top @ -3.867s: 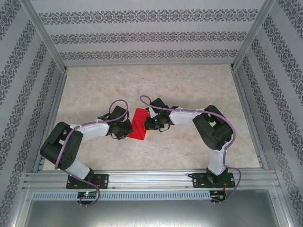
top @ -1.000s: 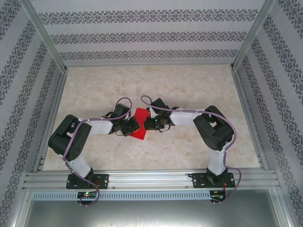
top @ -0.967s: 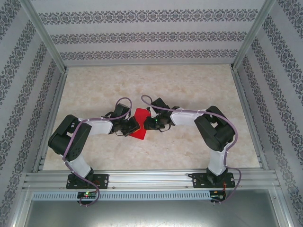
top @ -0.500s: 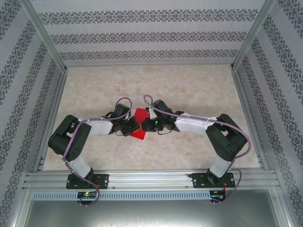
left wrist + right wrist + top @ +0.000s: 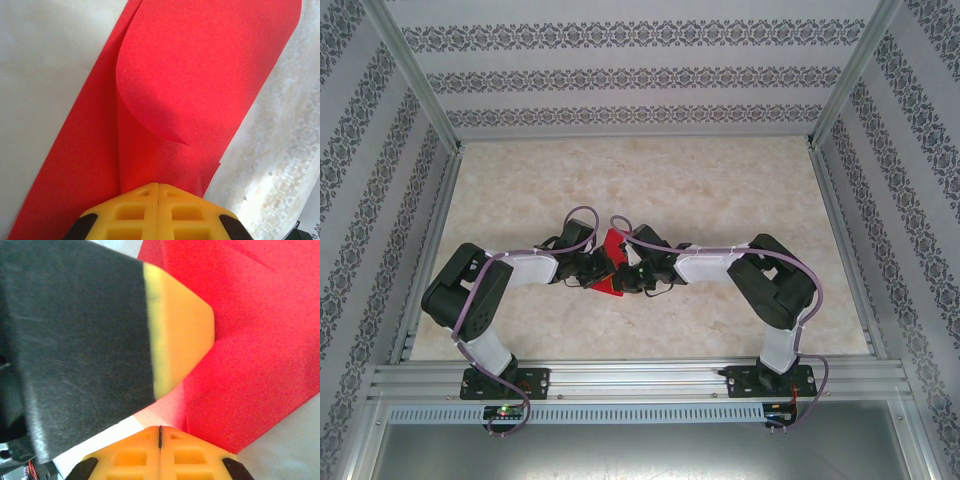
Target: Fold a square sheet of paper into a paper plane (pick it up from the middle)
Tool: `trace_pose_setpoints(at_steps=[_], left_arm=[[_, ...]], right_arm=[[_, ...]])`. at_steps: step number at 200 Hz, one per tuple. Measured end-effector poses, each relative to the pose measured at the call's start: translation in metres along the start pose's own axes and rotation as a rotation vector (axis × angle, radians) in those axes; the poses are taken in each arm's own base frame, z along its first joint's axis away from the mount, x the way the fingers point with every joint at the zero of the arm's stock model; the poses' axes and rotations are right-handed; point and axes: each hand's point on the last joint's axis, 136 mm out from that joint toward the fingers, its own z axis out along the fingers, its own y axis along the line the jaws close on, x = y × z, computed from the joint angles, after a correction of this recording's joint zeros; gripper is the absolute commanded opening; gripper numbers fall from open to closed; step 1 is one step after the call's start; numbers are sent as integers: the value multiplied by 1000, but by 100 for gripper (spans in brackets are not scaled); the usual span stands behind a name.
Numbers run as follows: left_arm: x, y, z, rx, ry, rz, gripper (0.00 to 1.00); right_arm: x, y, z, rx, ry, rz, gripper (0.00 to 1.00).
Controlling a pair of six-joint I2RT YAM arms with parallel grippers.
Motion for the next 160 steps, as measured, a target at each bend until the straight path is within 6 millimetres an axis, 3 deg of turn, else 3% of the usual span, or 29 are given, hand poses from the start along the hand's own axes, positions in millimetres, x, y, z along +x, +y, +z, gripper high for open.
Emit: trace_pose_setpoints(at_steps=[92,160], left_arm=[[0,0,0,0,0,0,0],[0,1,-1,-2,-3,0,0]], right_arm=[[10,-12,3,28,25,15,6],[6,1,-7,11,16,5,8]])
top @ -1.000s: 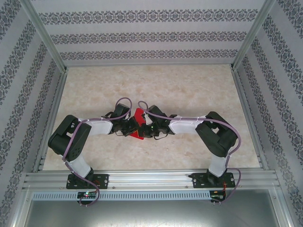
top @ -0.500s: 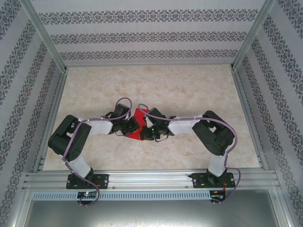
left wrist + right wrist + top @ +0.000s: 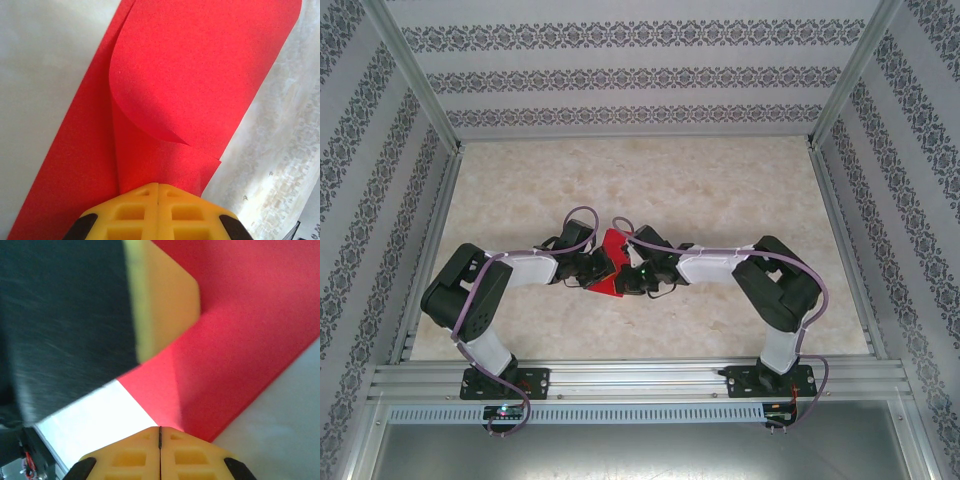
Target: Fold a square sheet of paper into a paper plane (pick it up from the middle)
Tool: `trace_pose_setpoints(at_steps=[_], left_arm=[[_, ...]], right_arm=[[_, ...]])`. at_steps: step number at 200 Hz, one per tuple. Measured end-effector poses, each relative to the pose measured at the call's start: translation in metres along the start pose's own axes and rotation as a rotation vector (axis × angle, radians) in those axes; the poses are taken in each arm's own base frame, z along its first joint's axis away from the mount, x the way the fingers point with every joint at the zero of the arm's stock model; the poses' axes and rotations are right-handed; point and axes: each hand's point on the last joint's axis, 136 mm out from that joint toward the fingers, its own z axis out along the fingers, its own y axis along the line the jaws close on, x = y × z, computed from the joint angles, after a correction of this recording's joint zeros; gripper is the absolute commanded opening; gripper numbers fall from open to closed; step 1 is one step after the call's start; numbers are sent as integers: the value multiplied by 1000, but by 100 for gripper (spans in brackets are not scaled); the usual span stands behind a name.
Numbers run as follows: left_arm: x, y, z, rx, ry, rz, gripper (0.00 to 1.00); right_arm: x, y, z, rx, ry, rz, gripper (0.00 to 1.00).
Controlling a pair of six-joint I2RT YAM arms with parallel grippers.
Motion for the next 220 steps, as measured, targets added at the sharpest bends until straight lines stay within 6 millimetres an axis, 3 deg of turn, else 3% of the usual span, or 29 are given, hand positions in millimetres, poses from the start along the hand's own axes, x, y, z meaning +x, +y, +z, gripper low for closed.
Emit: trace_pose_setpoints(at_steps=[33,61,79,220], left_arm=[[0,0,0,0,-1,0,0],[0,0,0,-1,-1,0,0],[0,1,-1,-3,-5,0,0],[1,3,-2,-5,-6,-2,0]], right_arm=[[-10,9,0,-16,-17,-11,9],[-6,-7,19,13,23,17,7],[-5,-6,20,-5,30,20,8],[27,-19,1,-82,30,81,10]])
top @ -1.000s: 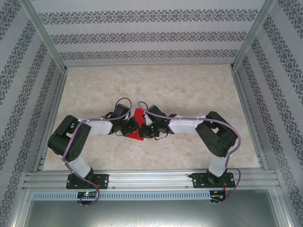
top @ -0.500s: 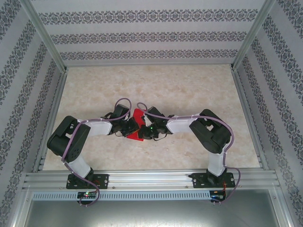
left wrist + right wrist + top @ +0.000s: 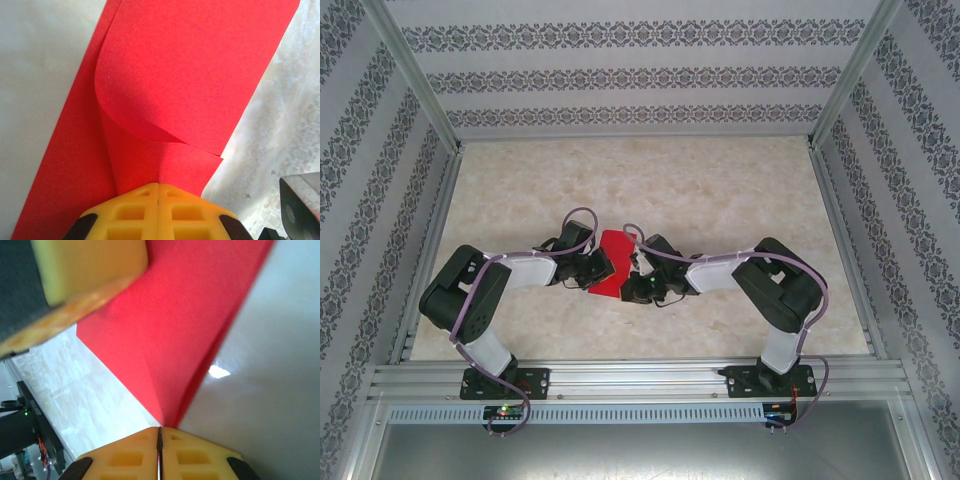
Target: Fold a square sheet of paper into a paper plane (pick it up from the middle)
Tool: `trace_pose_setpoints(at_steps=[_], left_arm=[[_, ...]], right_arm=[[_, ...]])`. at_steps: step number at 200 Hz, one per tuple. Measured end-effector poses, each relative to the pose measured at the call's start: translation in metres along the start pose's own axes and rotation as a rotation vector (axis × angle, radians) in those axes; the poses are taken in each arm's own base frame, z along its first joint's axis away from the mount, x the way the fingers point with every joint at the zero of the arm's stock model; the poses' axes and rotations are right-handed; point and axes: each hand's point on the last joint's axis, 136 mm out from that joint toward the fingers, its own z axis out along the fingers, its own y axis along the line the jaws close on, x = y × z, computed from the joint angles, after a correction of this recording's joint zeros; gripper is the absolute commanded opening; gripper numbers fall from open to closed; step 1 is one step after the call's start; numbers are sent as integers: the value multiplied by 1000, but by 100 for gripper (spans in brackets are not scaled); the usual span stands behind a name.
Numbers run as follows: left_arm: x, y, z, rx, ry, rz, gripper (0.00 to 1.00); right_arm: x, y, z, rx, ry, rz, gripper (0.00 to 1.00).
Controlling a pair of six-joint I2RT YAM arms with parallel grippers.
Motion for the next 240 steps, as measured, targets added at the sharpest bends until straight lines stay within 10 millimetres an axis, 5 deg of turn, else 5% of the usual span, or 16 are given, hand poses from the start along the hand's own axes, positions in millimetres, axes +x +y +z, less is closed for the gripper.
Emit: trace_pose_setpoints(at_steps=[26,74,124,195,240], left_arm=[[0,0,0,0,0,0,0],[0,0,0,0,0,0,0],[0,0,0,0,-3,1,0],[1,0,-5,2,-6,16,5],[3,-17,-16,62,-6,63,3]], right_arm=[[1,7,-7,-7,2,22,11],[-37,53,-14,-77,-76,-25,9],[-29,9,13,19,-21,61,8],[-28,7,12,18,-17,55,7],[-28,7,12,18,-16,55,6]])
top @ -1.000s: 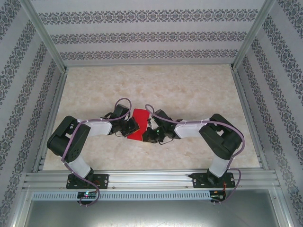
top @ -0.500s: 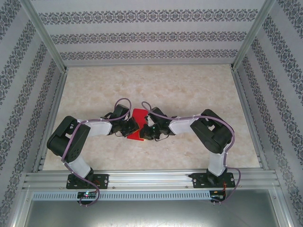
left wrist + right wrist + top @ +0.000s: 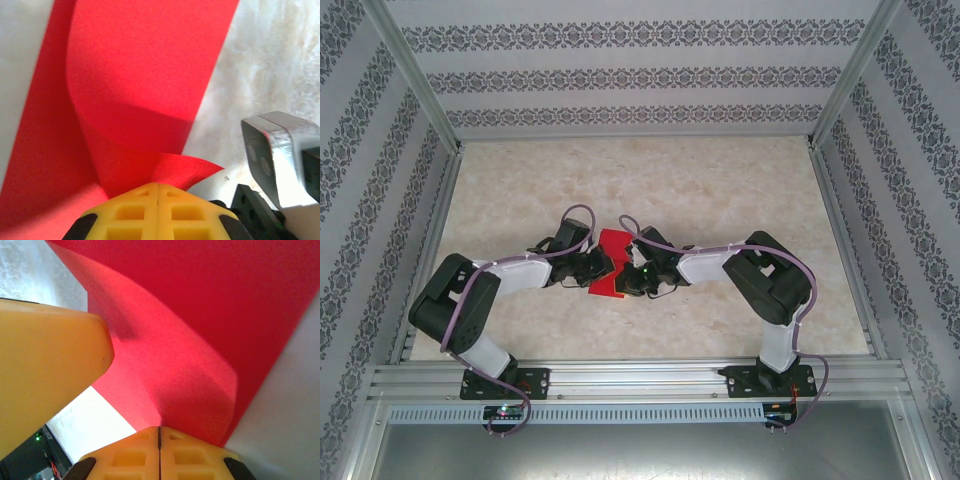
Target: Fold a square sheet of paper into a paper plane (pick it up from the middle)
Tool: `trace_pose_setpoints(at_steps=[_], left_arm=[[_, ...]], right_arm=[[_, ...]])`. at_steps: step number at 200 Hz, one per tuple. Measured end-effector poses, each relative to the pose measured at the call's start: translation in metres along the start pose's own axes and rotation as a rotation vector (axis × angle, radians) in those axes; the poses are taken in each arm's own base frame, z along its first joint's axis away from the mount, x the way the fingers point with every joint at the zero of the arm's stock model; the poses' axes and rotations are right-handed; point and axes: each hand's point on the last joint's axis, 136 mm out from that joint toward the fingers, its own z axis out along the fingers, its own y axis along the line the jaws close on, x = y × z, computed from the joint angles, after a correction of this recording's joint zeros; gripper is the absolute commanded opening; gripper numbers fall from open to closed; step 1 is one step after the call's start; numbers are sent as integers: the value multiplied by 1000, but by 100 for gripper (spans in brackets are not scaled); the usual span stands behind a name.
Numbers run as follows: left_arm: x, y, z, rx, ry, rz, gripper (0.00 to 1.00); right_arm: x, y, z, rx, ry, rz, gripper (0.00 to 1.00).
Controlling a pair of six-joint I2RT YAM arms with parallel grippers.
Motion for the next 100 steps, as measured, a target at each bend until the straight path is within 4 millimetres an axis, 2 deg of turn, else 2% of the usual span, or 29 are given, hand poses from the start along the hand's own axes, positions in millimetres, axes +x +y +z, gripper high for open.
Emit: trace_pose_setpoints(at_steps=[17,46,73,100], left_arm=[[2,2,2,-3,13,-3,1],[6,19,14,-51,39,-26,0],[4,18,15,-54,32,-24,0],[3,18,14,-58,32,-14,0]], right_arm=[[0,0,0,0,0,0,6],[0,-1,0,1,0,1,6],[0,-1,-1,2,-1,-2,0],[0,-3,-1,14,-3,-21,0]])
